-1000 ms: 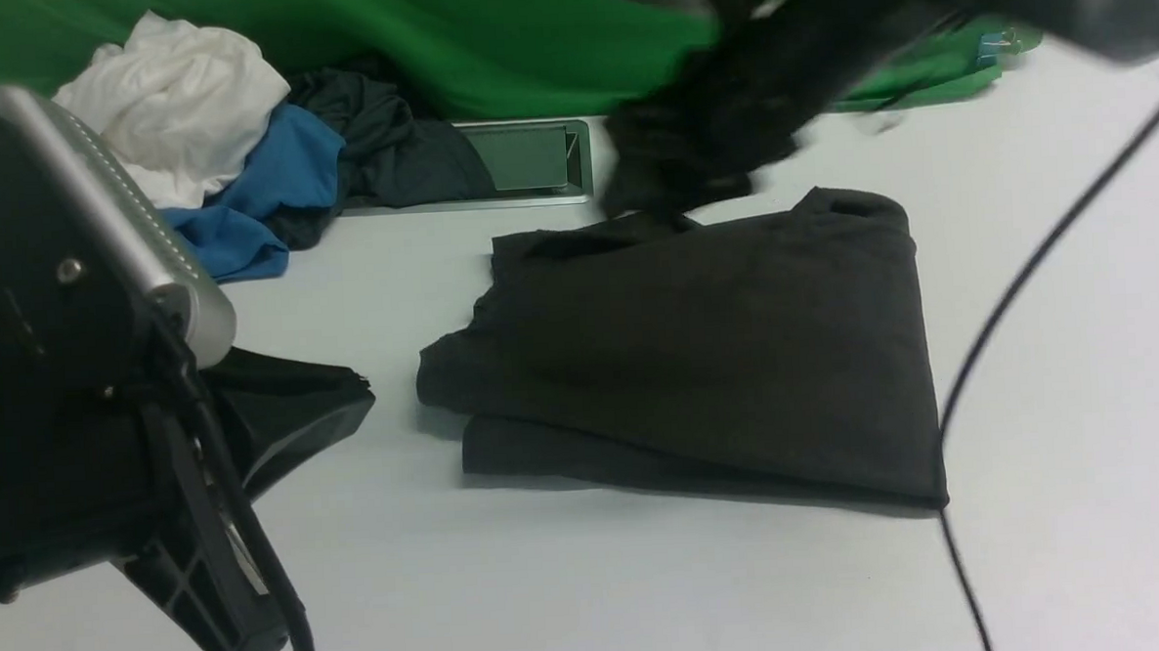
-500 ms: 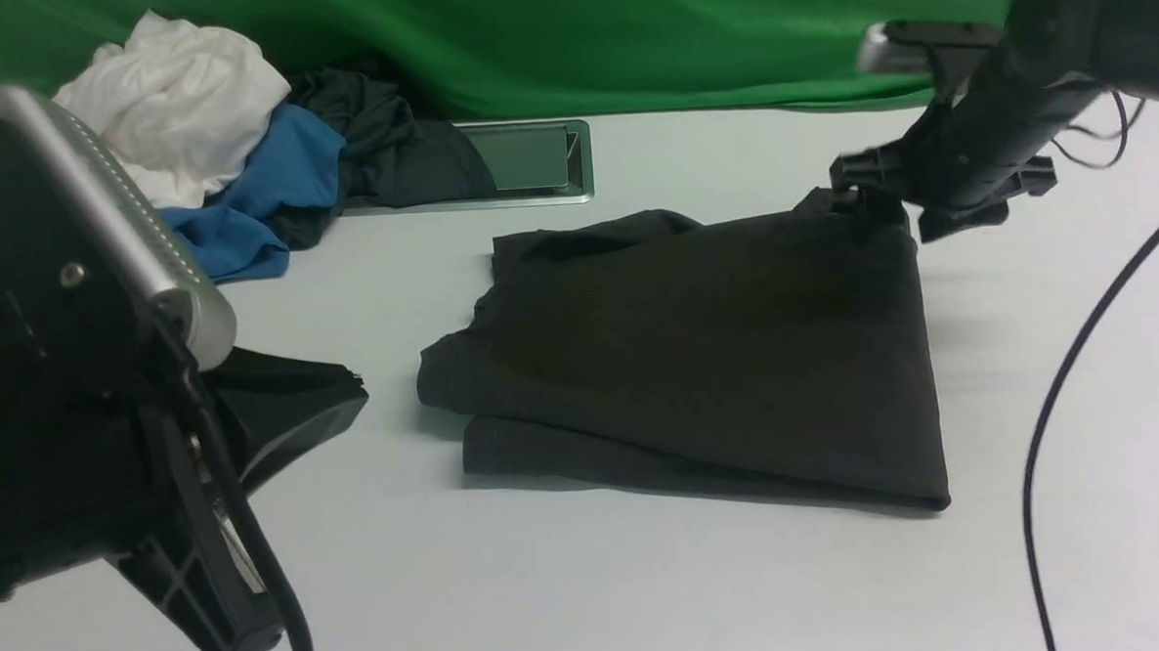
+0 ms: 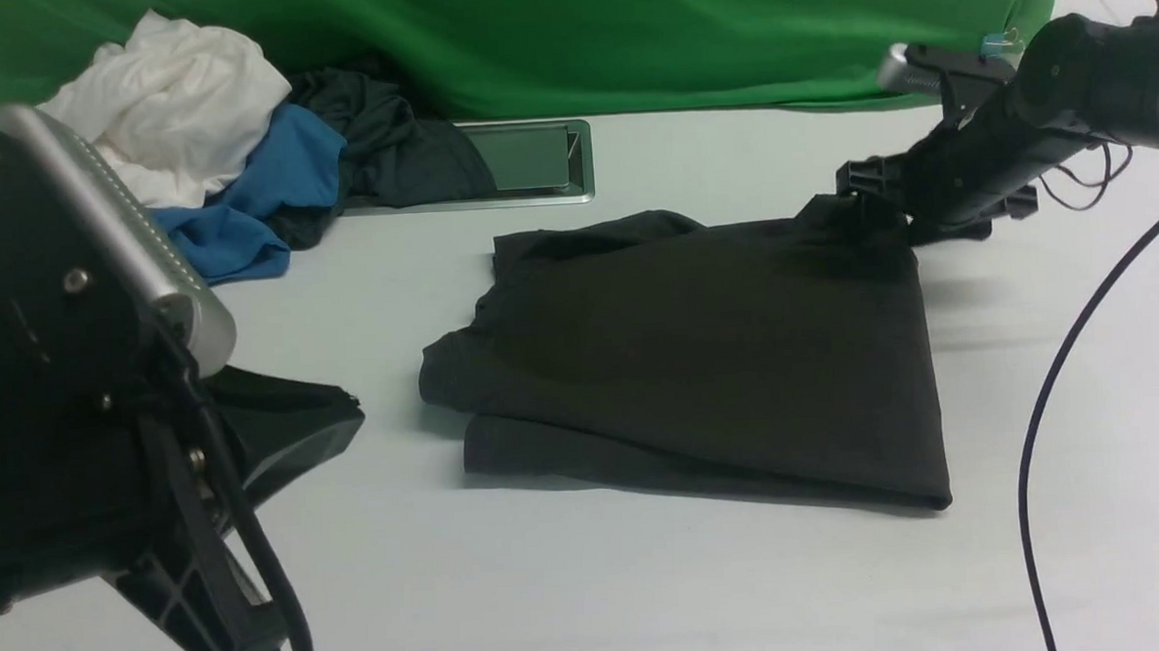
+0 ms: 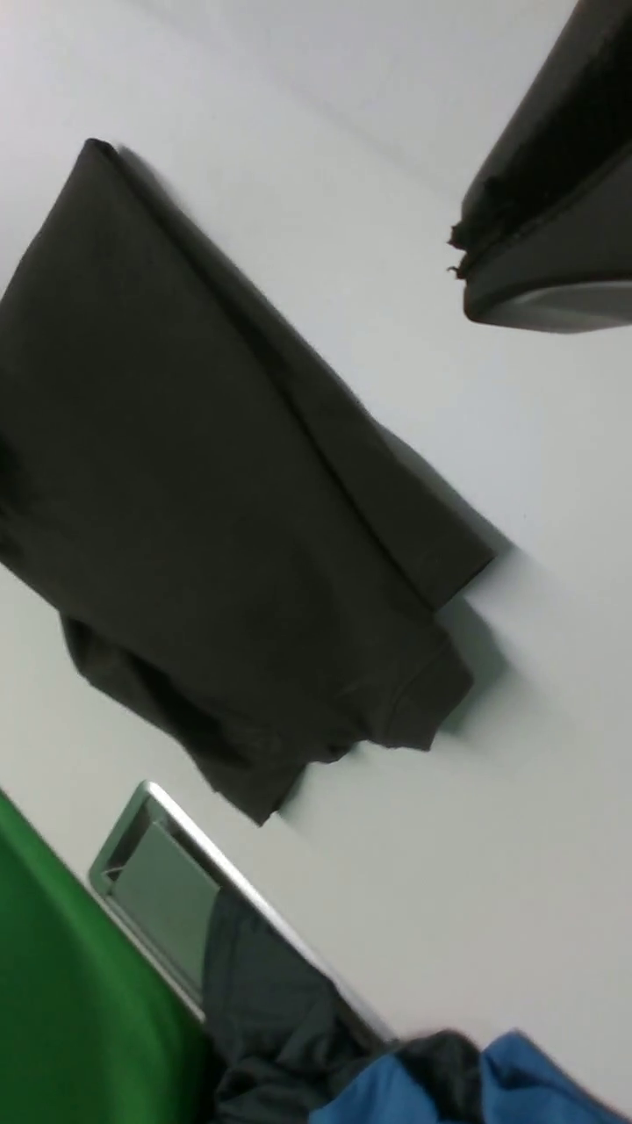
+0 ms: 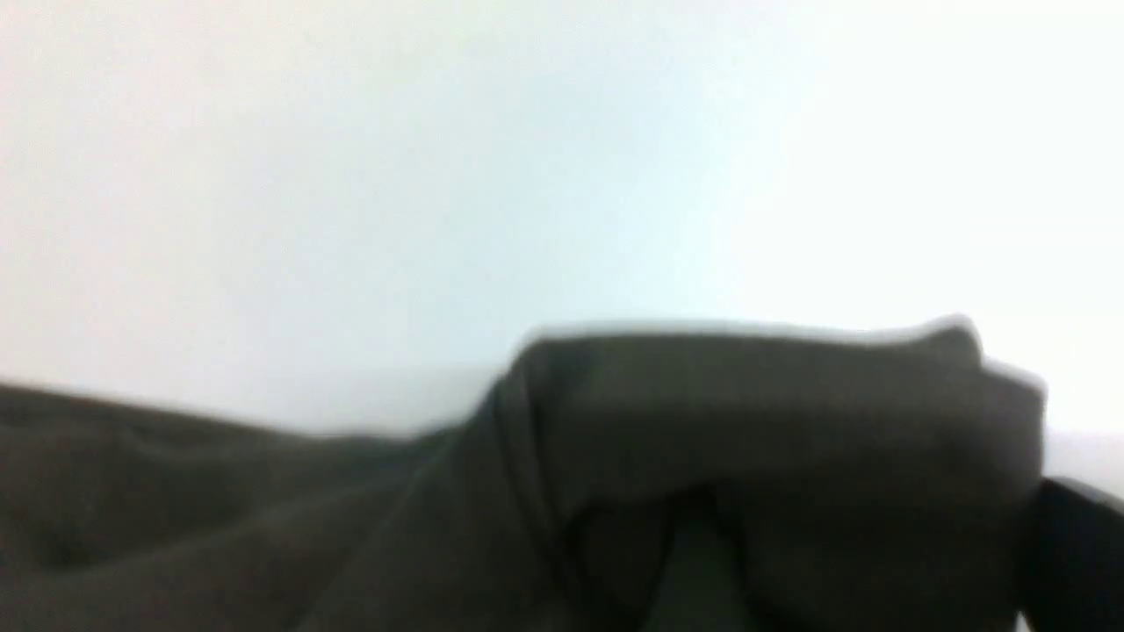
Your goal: Fold a long-sleeved shirt on a white desktop.
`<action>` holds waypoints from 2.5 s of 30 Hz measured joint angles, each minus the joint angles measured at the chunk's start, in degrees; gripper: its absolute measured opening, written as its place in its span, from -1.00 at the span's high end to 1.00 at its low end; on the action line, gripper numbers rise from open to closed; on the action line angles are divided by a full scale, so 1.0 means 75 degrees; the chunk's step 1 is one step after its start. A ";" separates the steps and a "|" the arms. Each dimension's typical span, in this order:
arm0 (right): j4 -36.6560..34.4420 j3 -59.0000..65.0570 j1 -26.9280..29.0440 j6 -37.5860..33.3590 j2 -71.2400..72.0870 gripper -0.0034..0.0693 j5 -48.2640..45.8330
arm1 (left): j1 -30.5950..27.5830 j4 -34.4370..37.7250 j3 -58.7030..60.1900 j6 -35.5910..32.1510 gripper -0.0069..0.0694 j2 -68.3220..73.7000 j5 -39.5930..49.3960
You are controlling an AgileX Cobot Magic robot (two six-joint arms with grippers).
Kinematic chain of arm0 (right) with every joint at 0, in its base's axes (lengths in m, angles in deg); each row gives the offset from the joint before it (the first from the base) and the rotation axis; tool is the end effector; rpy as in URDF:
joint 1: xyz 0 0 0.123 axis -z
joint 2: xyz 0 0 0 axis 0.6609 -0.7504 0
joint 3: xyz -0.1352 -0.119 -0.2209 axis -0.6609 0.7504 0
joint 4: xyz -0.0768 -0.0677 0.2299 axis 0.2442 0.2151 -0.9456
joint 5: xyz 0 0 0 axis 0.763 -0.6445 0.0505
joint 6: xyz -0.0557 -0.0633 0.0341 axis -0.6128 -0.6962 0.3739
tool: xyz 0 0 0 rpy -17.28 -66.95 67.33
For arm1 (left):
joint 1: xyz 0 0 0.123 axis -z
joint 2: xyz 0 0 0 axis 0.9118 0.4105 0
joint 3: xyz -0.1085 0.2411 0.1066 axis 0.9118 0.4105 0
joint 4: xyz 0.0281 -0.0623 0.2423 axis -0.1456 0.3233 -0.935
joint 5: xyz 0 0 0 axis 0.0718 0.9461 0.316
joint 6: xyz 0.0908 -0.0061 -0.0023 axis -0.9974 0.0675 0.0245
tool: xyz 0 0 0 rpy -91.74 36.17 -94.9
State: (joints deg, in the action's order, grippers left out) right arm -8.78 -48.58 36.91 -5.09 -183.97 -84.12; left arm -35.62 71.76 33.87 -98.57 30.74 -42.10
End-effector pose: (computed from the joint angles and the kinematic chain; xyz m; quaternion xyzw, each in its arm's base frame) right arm 0.4714 0.0527 0.1615 0.0547 0.9609 0.1238 0.2414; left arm 0.1253 -0.0828 0.3403 0.3923 0.7932 -0.0856 0.4579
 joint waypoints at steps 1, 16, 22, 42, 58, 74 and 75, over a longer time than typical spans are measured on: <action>0.0000 -0.0098 0.0000 -0.0132 -0.0014 -0.35 0.0041 | 0.0000 -0.0022 0.0010 0.0119 0.77 -0.0110 -0.0045; 0.0752 -0.0679 0.0008 -0.0650 0.1560 0.00 -0.2314 | 0.0000 -0.0075 0.2916 0.0747 0.77 -0.4122 -0.2580; 0.1028 0.1344 0.0008 -0.0409 0.3520 0.22 -0.2390 | 0.0000 -0.0315 0.4019 0.0743 0.77 -0.4878 -0.3692; 0.1151 0.7170 0.0008 0.0217 1.1542 0.69 -0.2205 | 0.0000 -0.0758 0.4405 0.0723 0.77 -0.4868 -0.4026; 0.1153 0.7648 0.0008 0.0223 1.3507 0.62 -0.1892 | 0.0000 -0.0758 0.4405 0.0718 0.77 -0.4868 -0.4026; 0.1549 1.1066 0.0120 -0.0441 1.5635 0.82 0.1975 | 0.0000 -0.0758 0.4405 0.0718 0.77 -0.4868 -0.4026; 0.1549 1.1147 0.0120 -0.0441 1.5733 0.82 0.2096 | 0.0000 -0.0758 0.4405 0.0718 0.77 -0.4868 -0.4026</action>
State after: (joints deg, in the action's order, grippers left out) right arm 2.83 35.02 37.81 -8.40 -65.97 -68.40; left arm -35.62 66.07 66.91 -93.19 -5.77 -72.29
